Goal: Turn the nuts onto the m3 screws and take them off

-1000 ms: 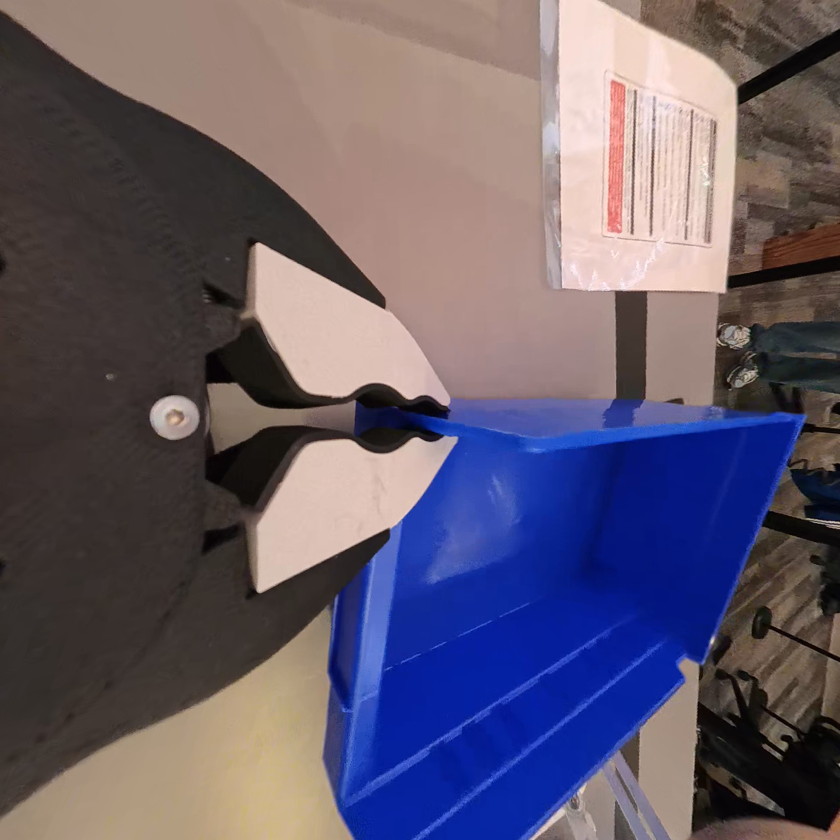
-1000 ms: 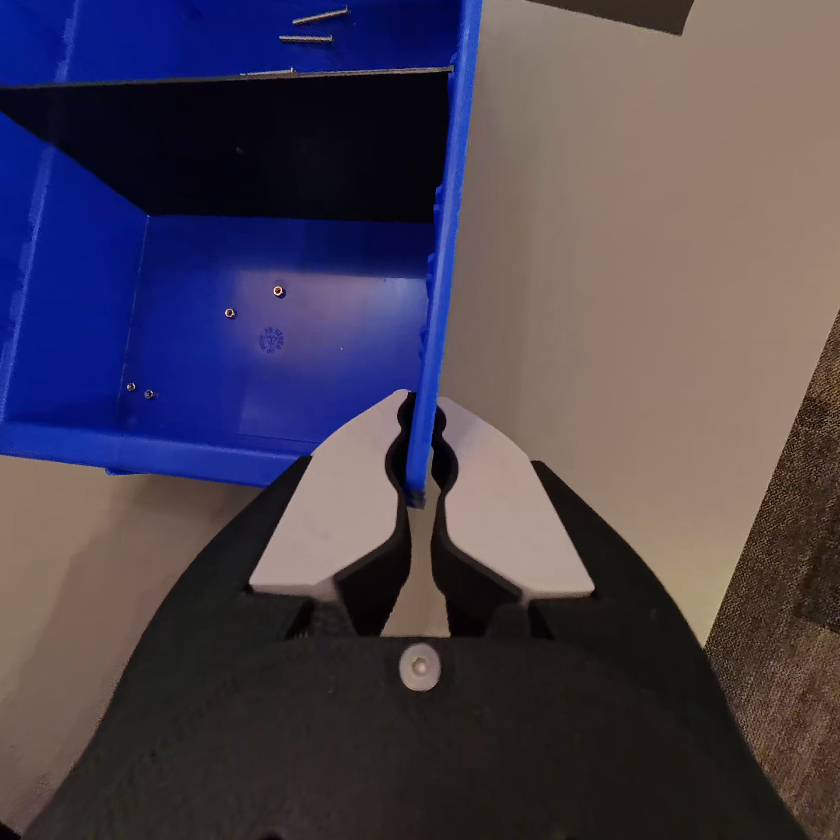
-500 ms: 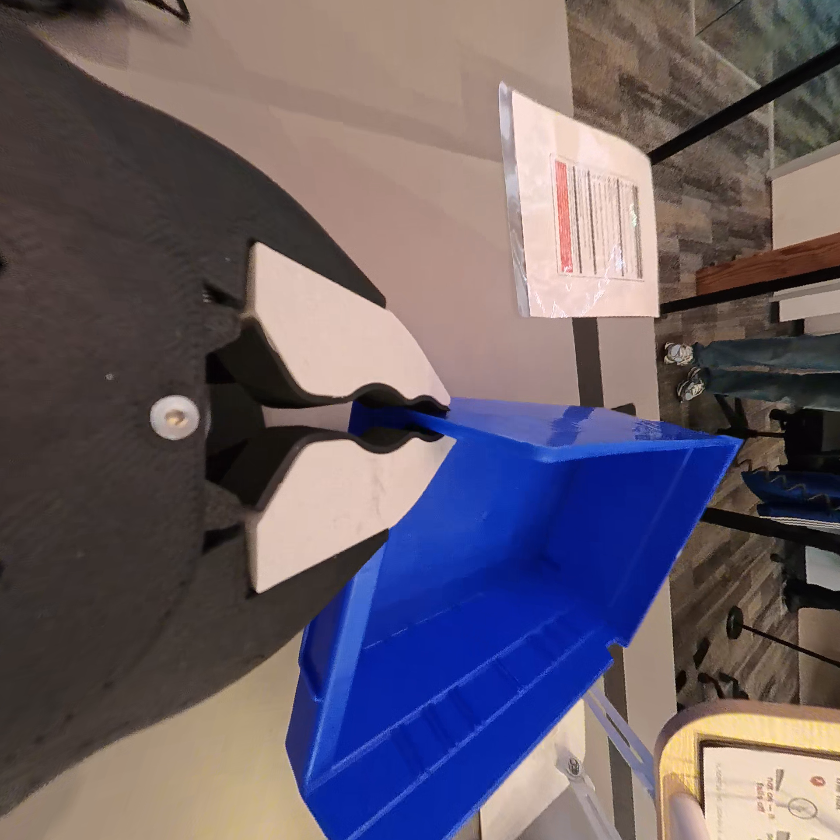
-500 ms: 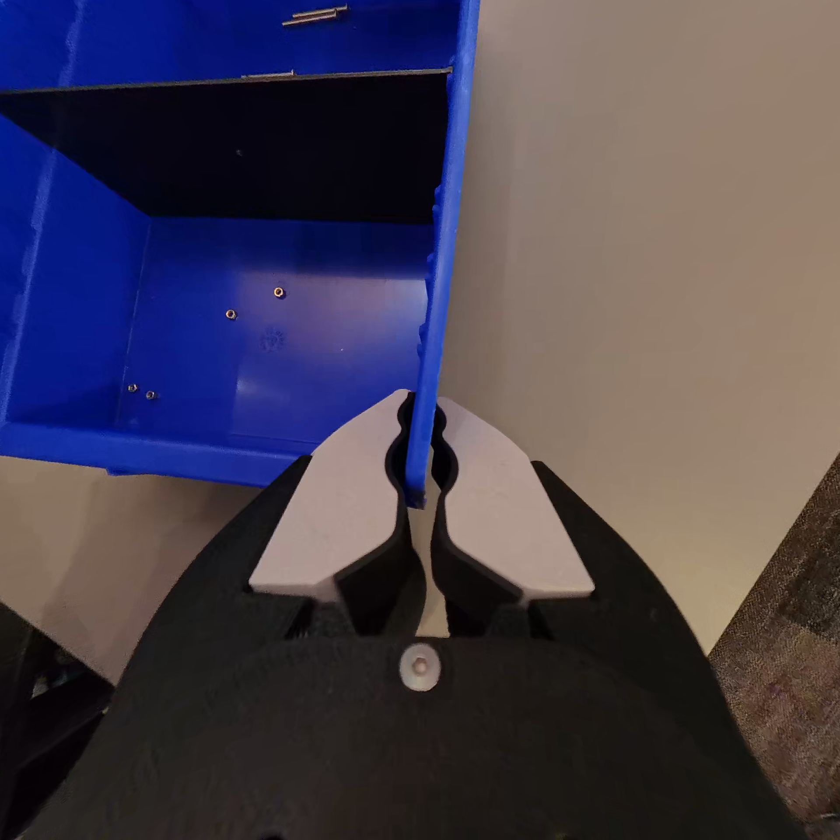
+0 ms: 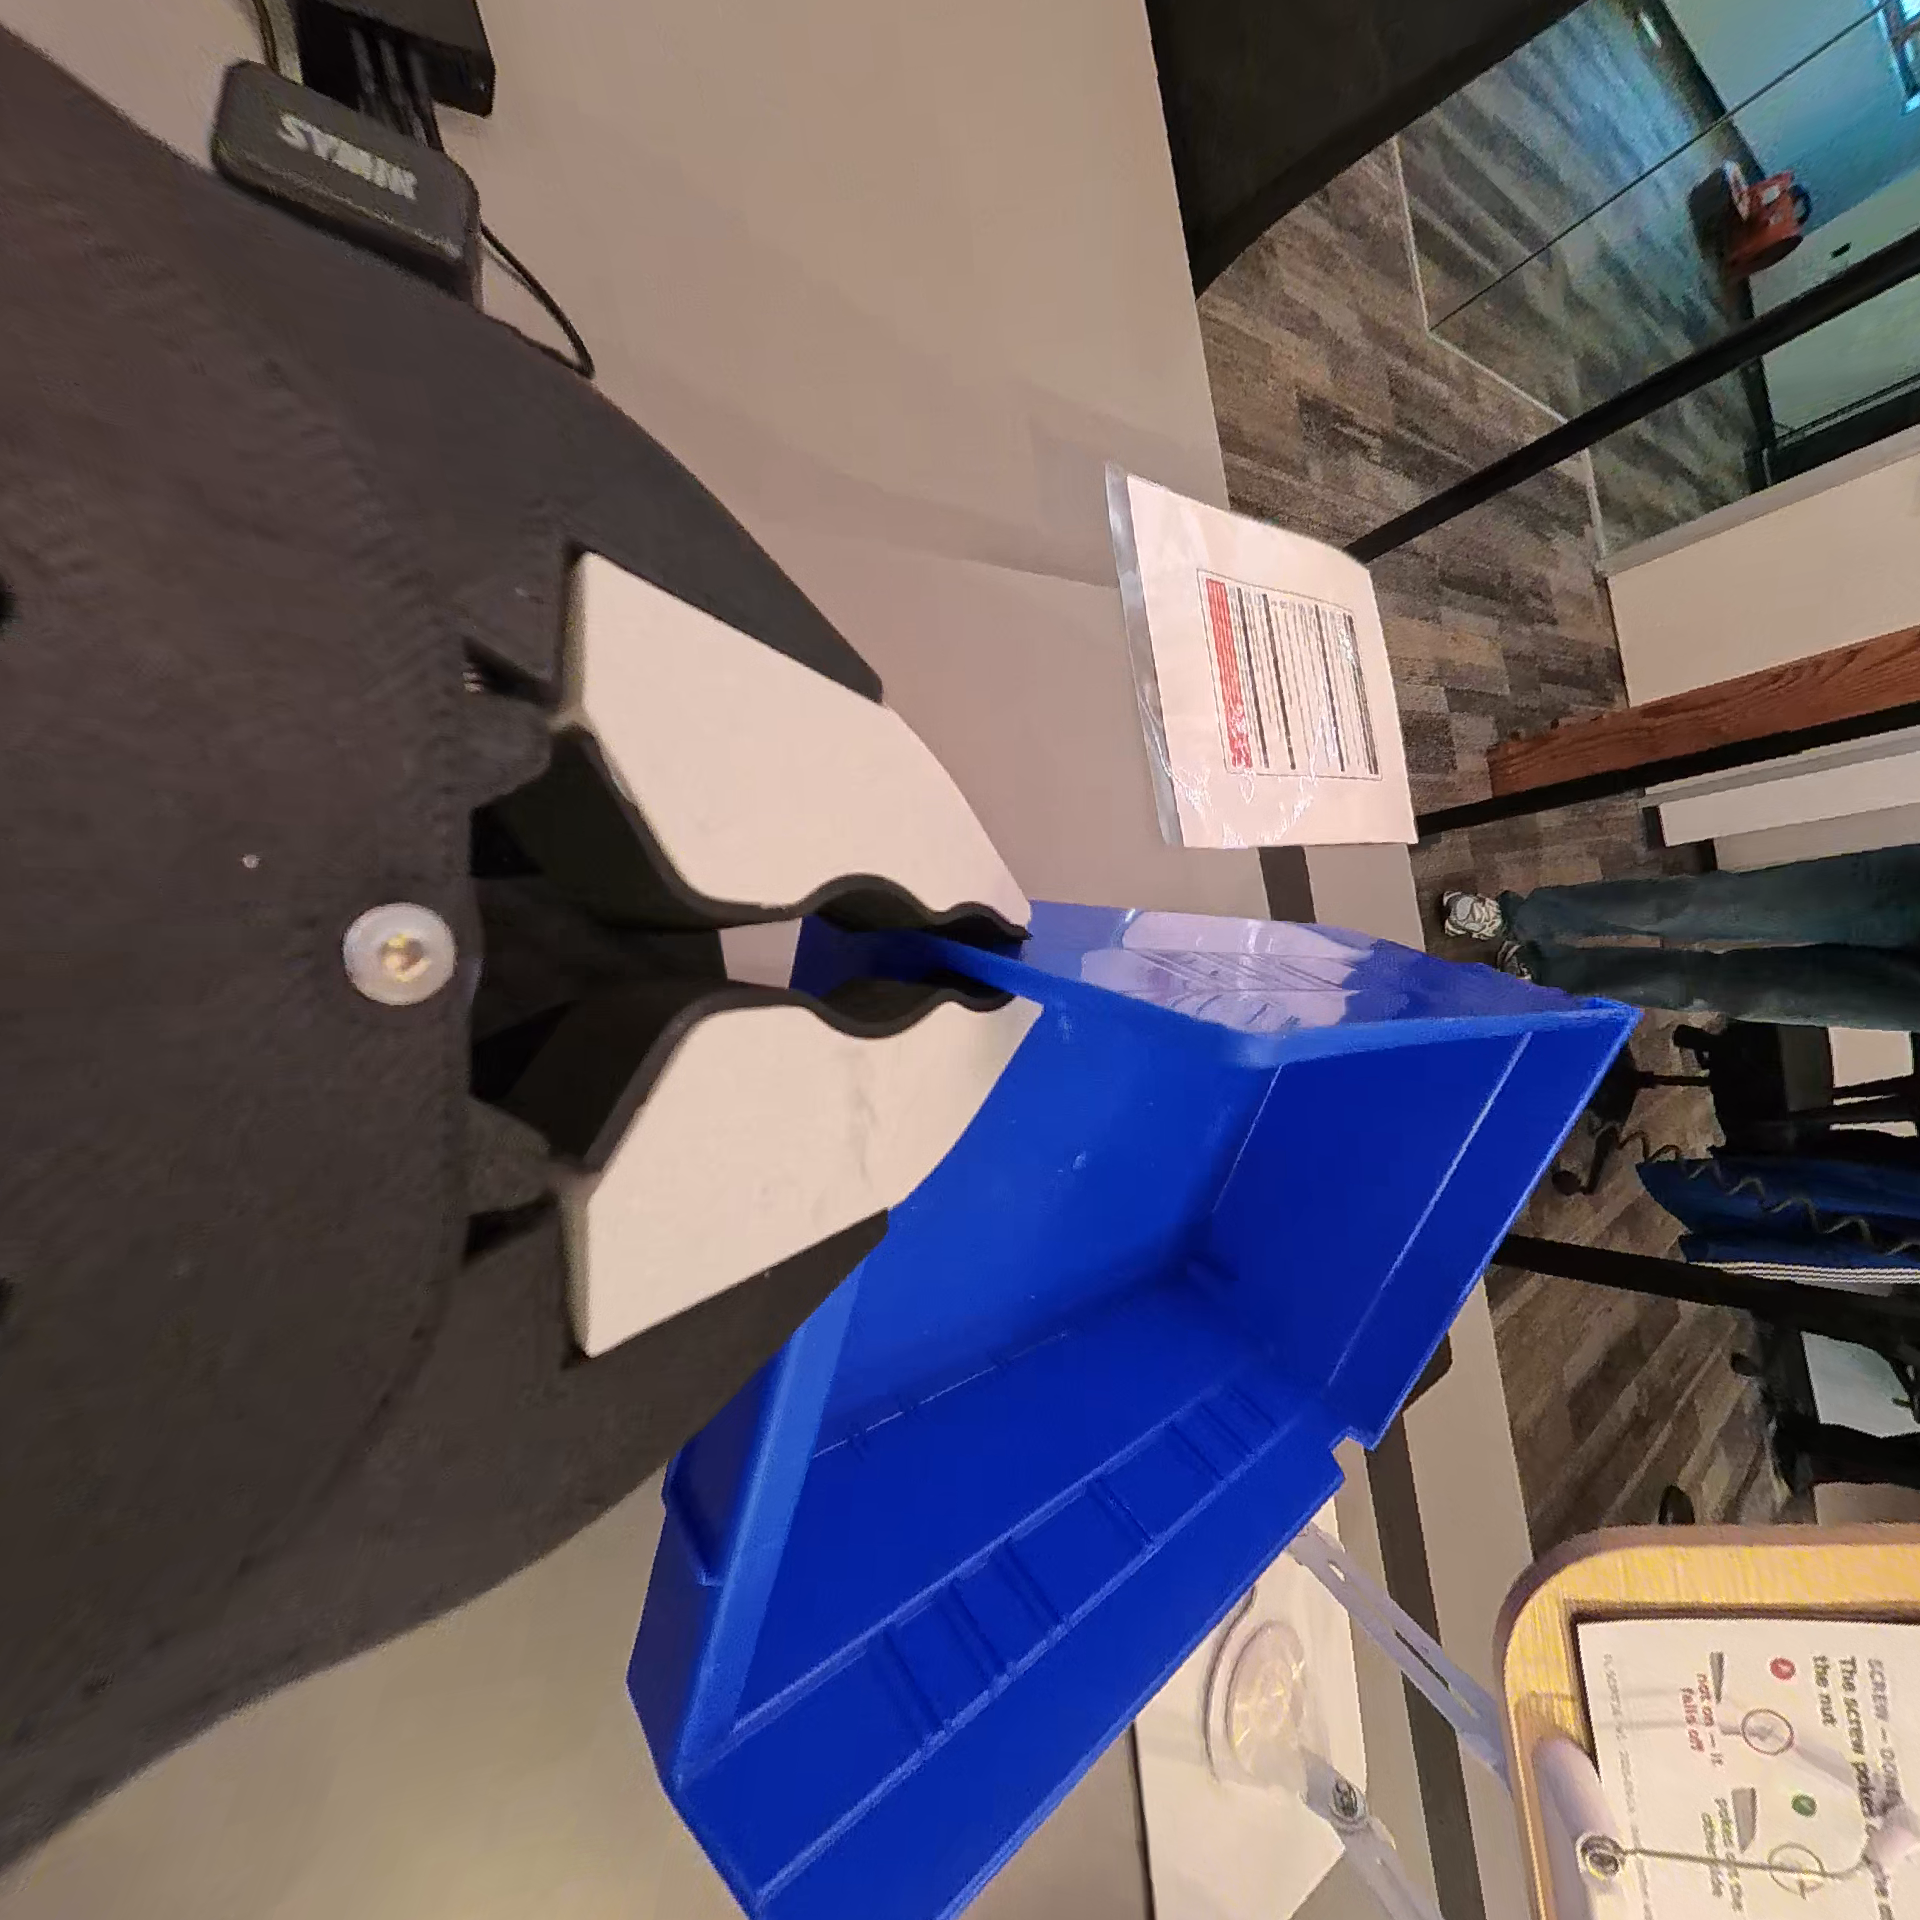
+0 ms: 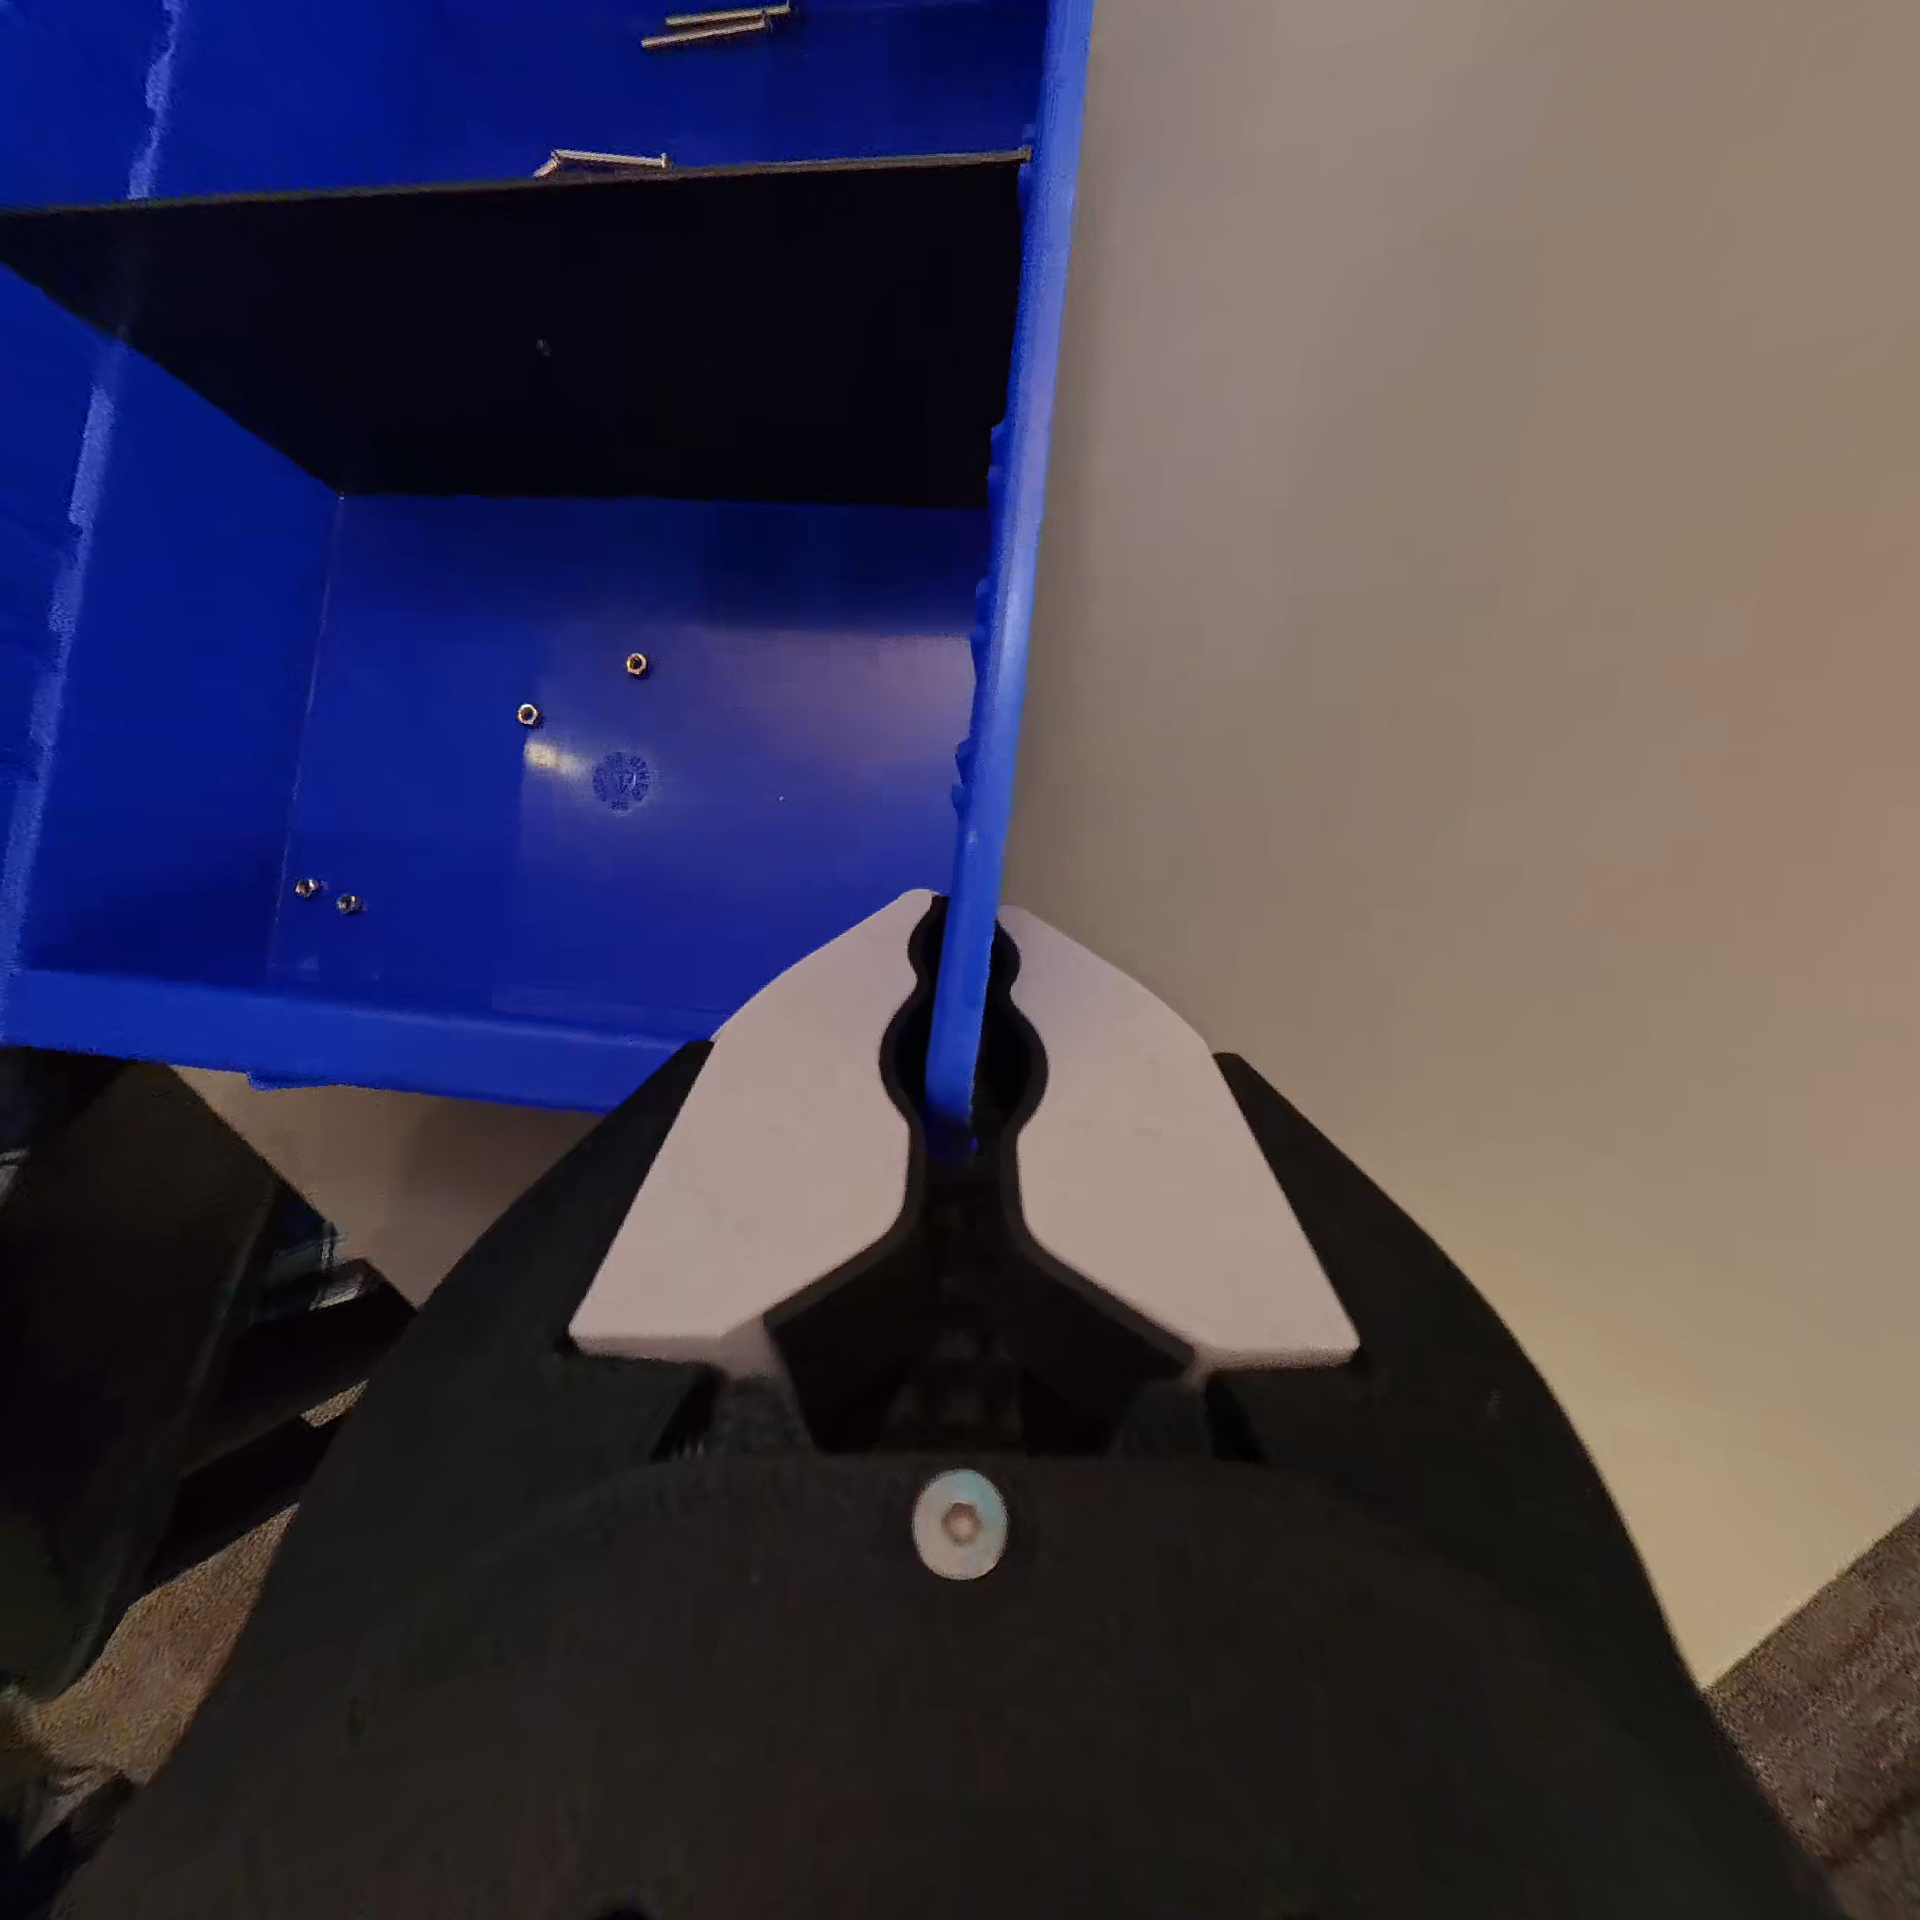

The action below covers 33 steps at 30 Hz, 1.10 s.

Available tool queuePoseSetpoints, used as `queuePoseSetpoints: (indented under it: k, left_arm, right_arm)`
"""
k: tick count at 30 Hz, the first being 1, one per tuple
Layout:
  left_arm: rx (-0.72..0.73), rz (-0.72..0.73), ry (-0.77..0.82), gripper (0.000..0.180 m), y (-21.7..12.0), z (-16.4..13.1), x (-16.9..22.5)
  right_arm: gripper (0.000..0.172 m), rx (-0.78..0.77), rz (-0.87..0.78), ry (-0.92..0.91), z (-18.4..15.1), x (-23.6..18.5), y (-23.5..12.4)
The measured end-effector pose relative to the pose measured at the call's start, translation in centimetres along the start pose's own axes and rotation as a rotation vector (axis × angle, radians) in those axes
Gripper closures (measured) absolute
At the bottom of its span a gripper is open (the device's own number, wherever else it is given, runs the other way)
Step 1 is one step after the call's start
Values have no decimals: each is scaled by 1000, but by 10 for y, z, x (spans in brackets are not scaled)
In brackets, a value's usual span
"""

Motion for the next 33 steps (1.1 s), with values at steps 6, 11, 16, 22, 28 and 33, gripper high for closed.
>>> queuePoseSetpoints:
  k: [6,11,16,22,28,33]
  left_arm:
    - [14,20,21,176,-32,3,1]
    - [55,57,-12,176,-59,-2,-8]
    - [98,98,-39,176,-88,-9,-17]
    - [130,129,-75,175,-114,-19,-29]
    - [133,165,-97,174,-131,-31,-39]
    - [133,181,-99,174,-138,-34,-44]
  right_arm:
    - [165,-8,46,-71,0,-37,2]
    - [166,-4,96,-134,13,-68,15]
    - [166,5,156,-178,36,-102,38]
    - [167,12,201,-226,67,-144,66]
    - [167,37,230,-267,87,-181,95]
    - [153,54,312,-296,90,-195,108]
Point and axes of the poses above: each gripper's, where its closed fingertips meet, y out along the fingers, z out of its top, x = y × z across the jaws, the point moved 7 cm from there along -y, back along the fingers, and after that the axes turned 6 degrees about -z, right-handed, at the moved point
